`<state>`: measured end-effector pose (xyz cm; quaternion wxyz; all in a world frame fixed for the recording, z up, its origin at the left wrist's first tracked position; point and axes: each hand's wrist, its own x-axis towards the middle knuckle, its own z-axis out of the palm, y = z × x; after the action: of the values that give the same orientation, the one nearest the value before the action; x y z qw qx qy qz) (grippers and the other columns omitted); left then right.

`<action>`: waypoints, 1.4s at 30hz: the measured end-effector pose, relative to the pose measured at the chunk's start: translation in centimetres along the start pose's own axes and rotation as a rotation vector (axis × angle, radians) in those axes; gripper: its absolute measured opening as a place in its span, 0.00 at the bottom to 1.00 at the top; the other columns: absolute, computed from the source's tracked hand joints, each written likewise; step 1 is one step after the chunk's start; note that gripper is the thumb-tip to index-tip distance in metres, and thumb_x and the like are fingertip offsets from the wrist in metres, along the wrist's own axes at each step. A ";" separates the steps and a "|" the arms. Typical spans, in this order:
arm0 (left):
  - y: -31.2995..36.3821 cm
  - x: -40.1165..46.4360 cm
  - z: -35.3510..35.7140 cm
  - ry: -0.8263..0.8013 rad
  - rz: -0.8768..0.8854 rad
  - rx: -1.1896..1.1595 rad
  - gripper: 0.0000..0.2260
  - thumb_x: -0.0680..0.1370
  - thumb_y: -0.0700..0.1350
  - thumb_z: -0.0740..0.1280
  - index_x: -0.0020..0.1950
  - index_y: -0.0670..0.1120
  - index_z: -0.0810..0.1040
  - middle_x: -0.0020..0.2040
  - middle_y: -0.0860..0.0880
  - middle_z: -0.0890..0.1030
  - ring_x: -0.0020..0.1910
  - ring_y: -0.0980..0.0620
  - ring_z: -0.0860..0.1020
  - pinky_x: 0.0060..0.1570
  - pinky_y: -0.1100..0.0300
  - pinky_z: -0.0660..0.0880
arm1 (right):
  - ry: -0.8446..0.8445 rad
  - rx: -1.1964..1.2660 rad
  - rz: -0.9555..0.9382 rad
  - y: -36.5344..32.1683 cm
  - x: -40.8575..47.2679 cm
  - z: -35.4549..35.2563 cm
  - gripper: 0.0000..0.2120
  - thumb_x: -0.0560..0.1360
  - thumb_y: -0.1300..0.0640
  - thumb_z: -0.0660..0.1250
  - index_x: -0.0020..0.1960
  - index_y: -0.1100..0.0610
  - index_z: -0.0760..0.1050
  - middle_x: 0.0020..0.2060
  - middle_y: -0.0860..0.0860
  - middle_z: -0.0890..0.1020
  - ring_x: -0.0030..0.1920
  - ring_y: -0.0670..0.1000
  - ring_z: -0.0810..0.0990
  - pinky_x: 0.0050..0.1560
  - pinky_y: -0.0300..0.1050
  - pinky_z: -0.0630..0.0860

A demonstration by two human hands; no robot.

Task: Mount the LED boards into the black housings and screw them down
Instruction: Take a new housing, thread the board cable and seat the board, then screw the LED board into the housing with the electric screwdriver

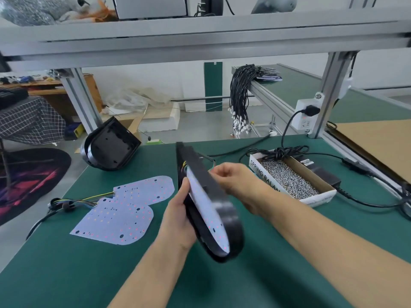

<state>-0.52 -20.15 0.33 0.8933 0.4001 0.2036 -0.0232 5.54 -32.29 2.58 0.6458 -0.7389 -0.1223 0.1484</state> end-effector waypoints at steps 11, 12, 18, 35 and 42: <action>-0.5 1.8 -1.5 0.187 0.145 0.498 0.03 0.77 0.37 0.67 0.46 0.40 0.80 0.40 0.43 0.84 0.35 0.46 0.81 0.38 0.55 0.79 | 0.057 -0.320 0.089 2.4 -2.1 -2.8 0.09 0.76 0.59 0.67 0.54 0.60 0.81 0.53 0.61 0.82 0.52 0.59 0.81 0.61 0.55 0.73; -0.7 1.9 -1.5 0.201 0.197 0.565 0.03 0.77 0.37 0.67 0.45 0.41 0.80 0.39 0.45 0.83 0.36 0.47 0.80 0.41 0.54 0.78 | 0.071 -0.334 0.078 2.7 -2.0 -2.7 0.09 0.75 0.61 0.67 0.53 0.59 0.81 0.52 0.61 0.83 0.52 0.59 0.81 0.61 0.56 0.72; -0.9 2.3 -1.9 0.177 0.280 0.718 0.03 0.74 0.38 0.70 0.41 0.44 0.82 0.37 0.49 0.84 0.36 0.49 0.81 0.41 0.55 0.78 | 0.096 -0.227 0.147 3.6 -1.7 -2.3 0.11 0.69 0.64 0.74 0.49 0.54 0.80 0.40 0.49 0.84 0.41 0.50 0.82 0.46 0.44 0.79; -1.2 2.2 -2.5 0.424 0.450 1.132 0.15 0.75 0.53 0.69 0.56 0.48 0.69 0.43 0.54 0.77 0.43 0.49 0.77 0.41 0.55 0.71 | 0.173 -1.501 0.203 1.8 -5.6 -5.2 0.09 0.74 0.53 0.68 0.48 0.56 0.69 0.50 0.54 0.79 0.51 0.57 0.77 0.42 0.43 0.66; -1.5 0.9 -3.7 0.425 0.489 1.301 0.18 0.77 0.51 0.66 0.63 0.45 0.71 0.61 0.46 0.74 0.61 0.45 0.68 0.61 0.47 0.67 | 0.157 -0.871 0.405 2.0 -3.8 -5.9 0.11 0.70 0.55 0.68 0.39 0.59 0.67 0.33 0.52 0.75 0.32 0.51 0.75 0.29 0.40 0.70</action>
<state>-1.30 -18.39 -3.26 0.3951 0.8805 0.2222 0.1390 4.27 -39.37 1.58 0.2420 -0.9584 0.0221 0.1499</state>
